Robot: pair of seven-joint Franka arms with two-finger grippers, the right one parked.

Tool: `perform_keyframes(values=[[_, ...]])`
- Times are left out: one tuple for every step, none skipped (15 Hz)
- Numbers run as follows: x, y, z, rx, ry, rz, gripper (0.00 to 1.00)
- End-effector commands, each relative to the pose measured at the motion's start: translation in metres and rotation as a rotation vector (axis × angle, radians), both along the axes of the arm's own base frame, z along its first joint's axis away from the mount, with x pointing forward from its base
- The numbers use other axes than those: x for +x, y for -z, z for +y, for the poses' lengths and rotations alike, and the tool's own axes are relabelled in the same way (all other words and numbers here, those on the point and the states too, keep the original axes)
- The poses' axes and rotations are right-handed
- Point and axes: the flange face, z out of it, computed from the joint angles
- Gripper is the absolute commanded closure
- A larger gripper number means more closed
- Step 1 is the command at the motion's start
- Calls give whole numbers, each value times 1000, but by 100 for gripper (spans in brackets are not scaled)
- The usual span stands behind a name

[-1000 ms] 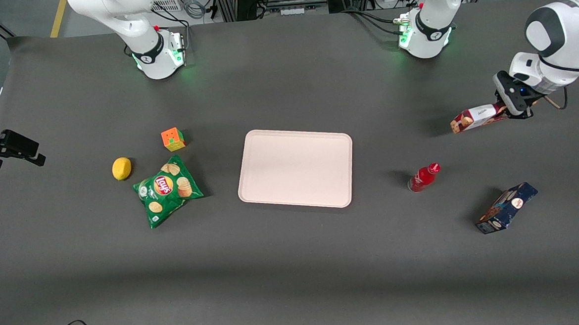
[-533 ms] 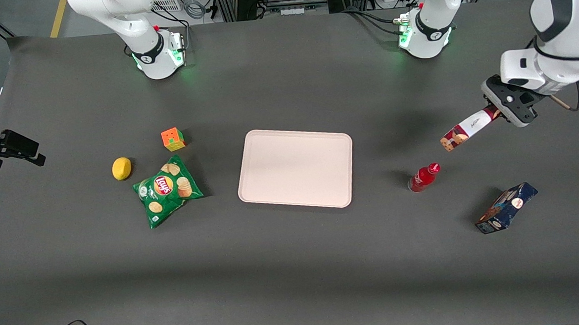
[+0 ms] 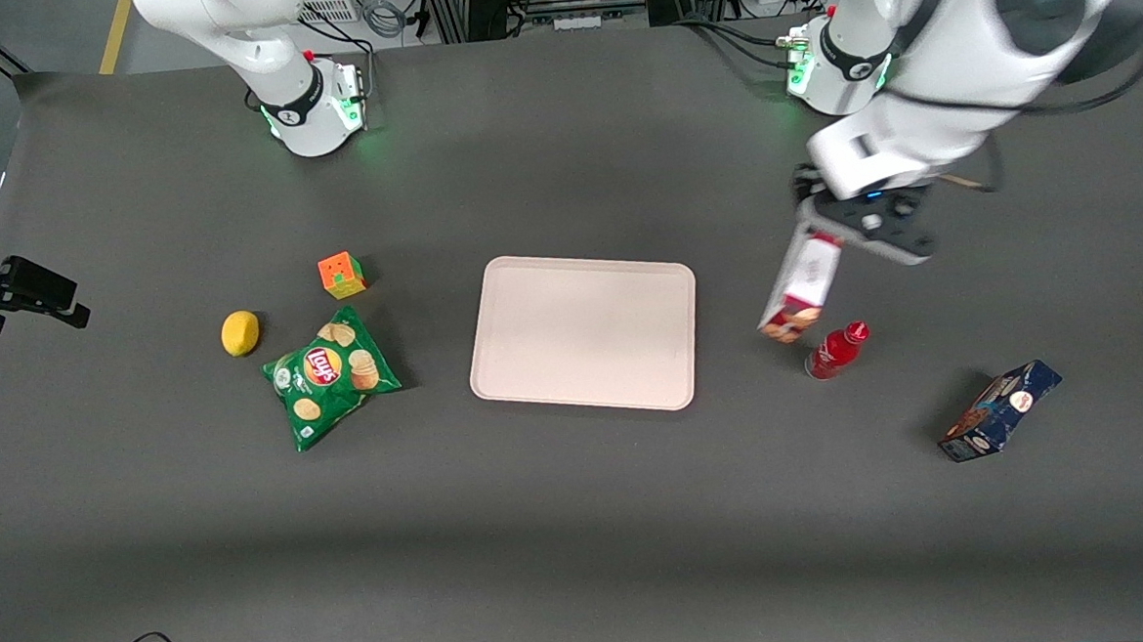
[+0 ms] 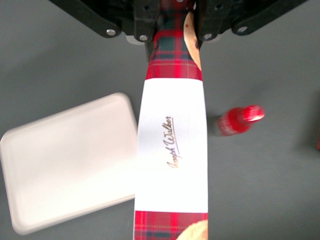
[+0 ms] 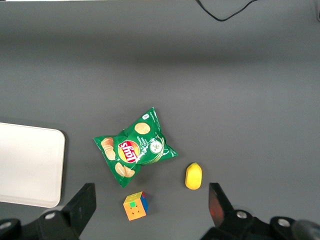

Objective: Place red cookie box on tray
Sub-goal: 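Lower the cookie box onto the tray's rim area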

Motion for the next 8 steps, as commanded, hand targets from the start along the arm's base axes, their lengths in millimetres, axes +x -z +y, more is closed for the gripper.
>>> perform_keyframes(values=[[9,37,-81,-44,-208,15,91],[9,55,-101,-60,-242,15,91],[8,72,-115,-44,-253,-6,90],[6,97,-128,0,-261,-34,89],[4,120,-138,30,-282,-59,89],[1,142,-151,47,-300,-71,89],[3,160,-156,56,-314,-73,89],[2,175,-162,58,-301,-80,89]])
